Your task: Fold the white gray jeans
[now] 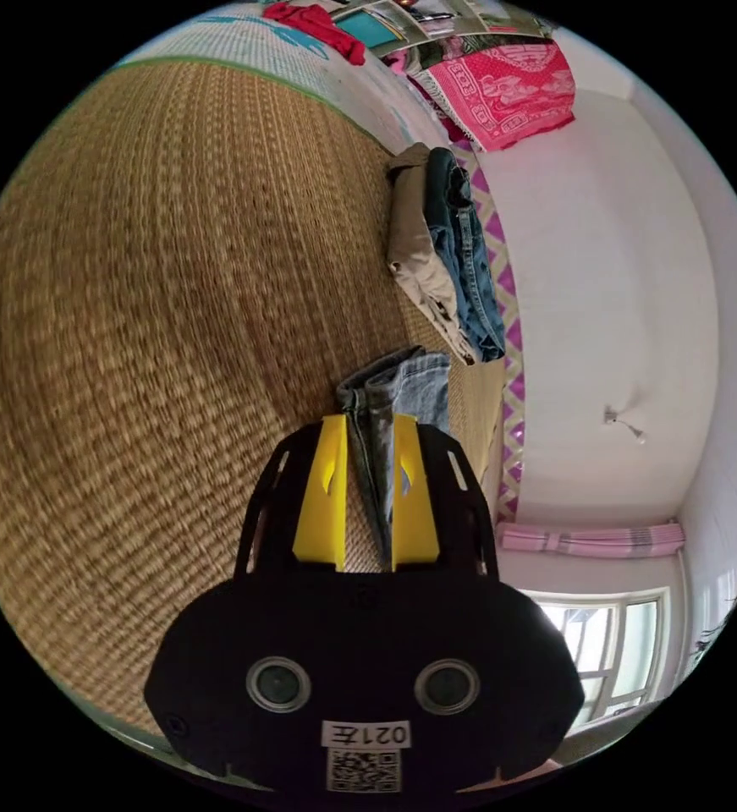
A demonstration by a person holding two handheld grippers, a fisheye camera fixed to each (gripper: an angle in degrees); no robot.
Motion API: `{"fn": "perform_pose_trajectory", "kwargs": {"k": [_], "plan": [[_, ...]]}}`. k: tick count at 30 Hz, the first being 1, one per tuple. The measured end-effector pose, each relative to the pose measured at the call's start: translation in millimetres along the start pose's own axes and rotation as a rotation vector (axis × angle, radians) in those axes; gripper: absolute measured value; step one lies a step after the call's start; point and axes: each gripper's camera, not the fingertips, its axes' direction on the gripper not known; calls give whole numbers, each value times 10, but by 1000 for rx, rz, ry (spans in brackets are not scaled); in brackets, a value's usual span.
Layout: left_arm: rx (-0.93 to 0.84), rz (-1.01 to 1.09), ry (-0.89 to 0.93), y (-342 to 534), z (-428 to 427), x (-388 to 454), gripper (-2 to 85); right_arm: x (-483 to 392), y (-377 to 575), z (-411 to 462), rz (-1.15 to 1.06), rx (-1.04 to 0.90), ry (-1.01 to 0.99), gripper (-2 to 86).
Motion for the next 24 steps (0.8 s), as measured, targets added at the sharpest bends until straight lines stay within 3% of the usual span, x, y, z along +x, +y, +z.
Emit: {"fn": "perform_pose_trajectory", "kwargs": {"k": [8, 11, 14, 19, 24], "plan": [[-13, 124, 141, 23, -154, 249, -3, 192, 503, 95, 41, -24, 38, -6], [-2, 238, 200, 170, -307, 779, -8, 336, 666, 143, 54, -25, 33, -6], [-39, 480, 206, 487, -415, 1690, -9, 516, 819, 219, 69, -30, 11, -6], [-141, 886, 179, 1647, -145, 3399, -10, 792, 1034, 421, 70, -56, -38, -6], [-349, 1162, 139, 3046, 796, 4315, -10, 1015, 1246, 601, 51, -82, -76, -6]]}}
